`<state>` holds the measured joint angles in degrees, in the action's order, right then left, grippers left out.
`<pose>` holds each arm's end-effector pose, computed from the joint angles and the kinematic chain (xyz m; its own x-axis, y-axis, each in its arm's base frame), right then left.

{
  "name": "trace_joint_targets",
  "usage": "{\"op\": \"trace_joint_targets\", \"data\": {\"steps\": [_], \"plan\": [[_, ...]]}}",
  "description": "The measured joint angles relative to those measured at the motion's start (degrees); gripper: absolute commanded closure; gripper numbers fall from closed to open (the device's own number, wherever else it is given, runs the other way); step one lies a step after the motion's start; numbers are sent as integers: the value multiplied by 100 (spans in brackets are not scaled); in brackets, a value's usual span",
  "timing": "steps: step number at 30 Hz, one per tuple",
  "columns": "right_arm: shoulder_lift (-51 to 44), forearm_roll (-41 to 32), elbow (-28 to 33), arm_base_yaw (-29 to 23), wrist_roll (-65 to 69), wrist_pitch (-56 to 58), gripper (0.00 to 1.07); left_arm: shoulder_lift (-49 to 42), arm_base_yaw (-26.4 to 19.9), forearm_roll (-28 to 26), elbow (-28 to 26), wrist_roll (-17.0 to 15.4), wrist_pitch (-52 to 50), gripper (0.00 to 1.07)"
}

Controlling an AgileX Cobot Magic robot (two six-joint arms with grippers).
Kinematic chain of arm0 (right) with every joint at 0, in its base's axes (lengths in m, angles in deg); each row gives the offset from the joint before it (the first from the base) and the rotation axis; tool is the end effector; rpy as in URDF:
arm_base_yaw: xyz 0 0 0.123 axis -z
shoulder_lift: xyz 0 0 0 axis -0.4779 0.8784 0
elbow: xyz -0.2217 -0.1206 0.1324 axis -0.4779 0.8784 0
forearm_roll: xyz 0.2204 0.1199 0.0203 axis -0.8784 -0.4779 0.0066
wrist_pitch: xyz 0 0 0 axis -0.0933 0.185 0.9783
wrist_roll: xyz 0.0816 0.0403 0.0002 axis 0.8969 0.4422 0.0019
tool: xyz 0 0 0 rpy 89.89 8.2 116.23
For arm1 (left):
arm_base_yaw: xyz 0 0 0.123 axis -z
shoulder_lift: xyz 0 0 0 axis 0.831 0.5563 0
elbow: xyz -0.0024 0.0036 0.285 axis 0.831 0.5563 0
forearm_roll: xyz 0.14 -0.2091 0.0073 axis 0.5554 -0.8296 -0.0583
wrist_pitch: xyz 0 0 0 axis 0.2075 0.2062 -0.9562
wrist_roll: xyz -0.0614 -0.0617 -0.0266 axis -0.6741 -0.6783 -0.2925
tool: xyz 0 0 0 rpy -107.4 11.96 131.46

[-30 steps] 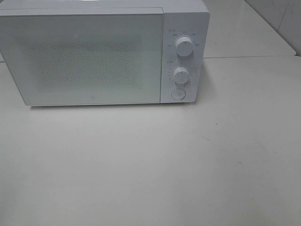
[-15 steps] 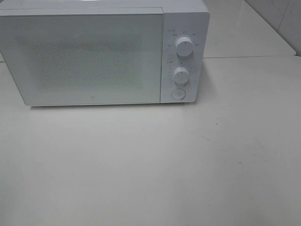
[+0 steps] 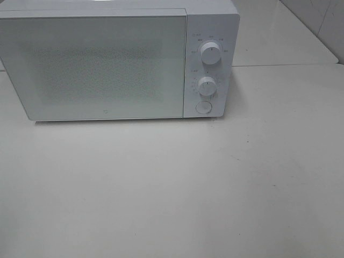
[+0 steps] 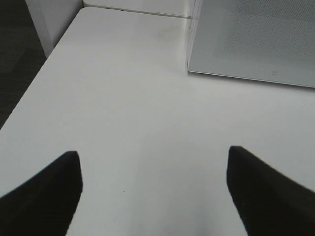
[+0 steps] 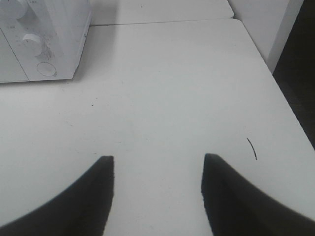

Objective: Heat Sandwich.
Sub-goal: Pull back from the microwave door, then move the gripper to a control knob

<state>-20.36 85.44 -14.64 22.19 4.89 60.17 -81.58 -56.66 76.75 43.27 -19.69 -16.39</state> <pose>-0.0044 -0.0104 0.2845 -0.3875 0.0387 -0.9210 0.0213 0.9992 0.0330 -0.0085 0.0047 0.2812 -0.4425 -0.1020 -0.8910 -0.0993 0.9930 -0.0643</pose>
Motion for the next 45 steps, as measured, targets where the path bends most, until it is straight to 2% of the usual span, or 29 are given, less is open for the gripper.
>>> {"op": "trace_joint_targets", "data": {"steps": [39, 45], "plan": [[0, 34, 0, 0, 0, 0, 53, 0, 0, 0, 0, 0, 0, 30], [0, 92, 0, 0, 0, 0, 49, 0, 0, 0, 0, 0, 0, 30]]}}
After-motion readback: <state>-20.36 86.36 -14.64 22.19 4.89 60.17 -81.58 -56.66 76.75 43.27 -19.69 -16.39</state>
